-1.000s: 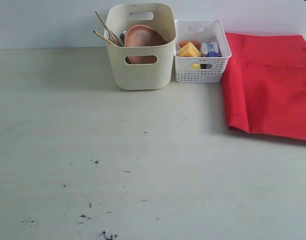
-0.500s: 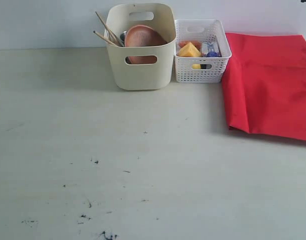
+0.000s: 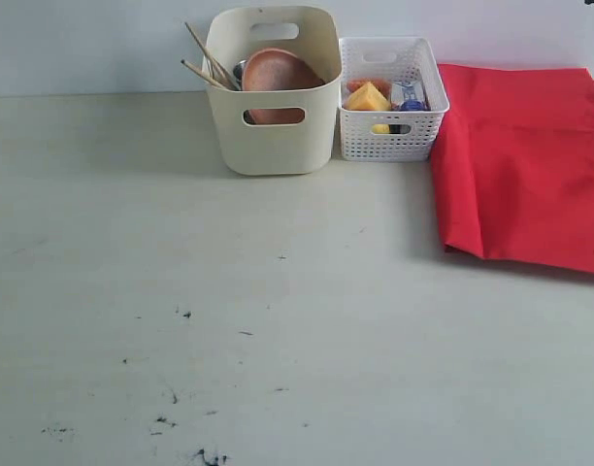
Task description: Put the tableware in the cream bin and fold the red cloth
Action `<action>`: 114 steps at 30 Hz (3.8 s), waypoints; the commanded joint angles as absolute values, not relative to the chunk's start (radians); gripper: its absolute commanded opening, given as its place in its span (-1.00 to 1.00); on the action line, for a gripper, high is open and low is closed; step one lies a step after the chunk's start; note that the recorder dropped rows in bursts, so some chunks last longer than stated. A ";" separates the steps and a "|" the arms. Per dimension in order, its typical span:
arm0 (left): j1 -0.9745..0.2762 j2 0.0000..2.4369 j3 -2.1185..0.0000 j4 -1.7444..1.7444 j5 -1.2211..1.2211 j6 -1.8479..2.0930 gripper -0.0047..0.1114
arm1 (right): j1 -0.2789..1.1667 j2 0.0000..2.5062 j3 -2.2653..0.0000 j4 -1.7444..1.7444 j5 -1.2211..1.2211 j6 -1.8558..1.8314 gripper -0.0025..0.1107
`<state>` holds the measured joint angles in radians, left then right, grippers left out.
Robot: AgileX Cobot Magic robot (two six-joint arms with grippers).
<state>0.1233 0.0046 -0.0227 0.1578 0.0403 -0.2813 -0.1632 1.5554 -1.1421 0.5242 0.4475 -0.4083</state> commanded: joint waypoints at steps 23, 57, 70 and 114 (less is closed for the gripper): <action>0.090 0.000 0.000 0.169 0.324 -0.243 -0.90 | -0.162 1.550 -1.137 0.523 0.423 -0.417 -0.96; 0.090 0.000 0.000 0.169 0.324 -0.243 -0.90 | -0.163 0.928 -0.891 0.520 0.391 -0.417 -0.96; 0.090 0.000 0.000 0.169 0.324 -0.241 -0.90 | -0.163 0.534 -0.730 0.519 0.447 -0.393 -0.96; 0.090 0.000 0.000 0.169 0.324 -0.241 -0.90 | 0.024 0.105 0.000 0.102 0.140 -0.130 -0.96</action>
<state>0.0950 0.0046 -0.0023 0.1680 0.3257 -0.2412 0.0227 0.1115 -0.0044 0.1260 0.1353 -0.1380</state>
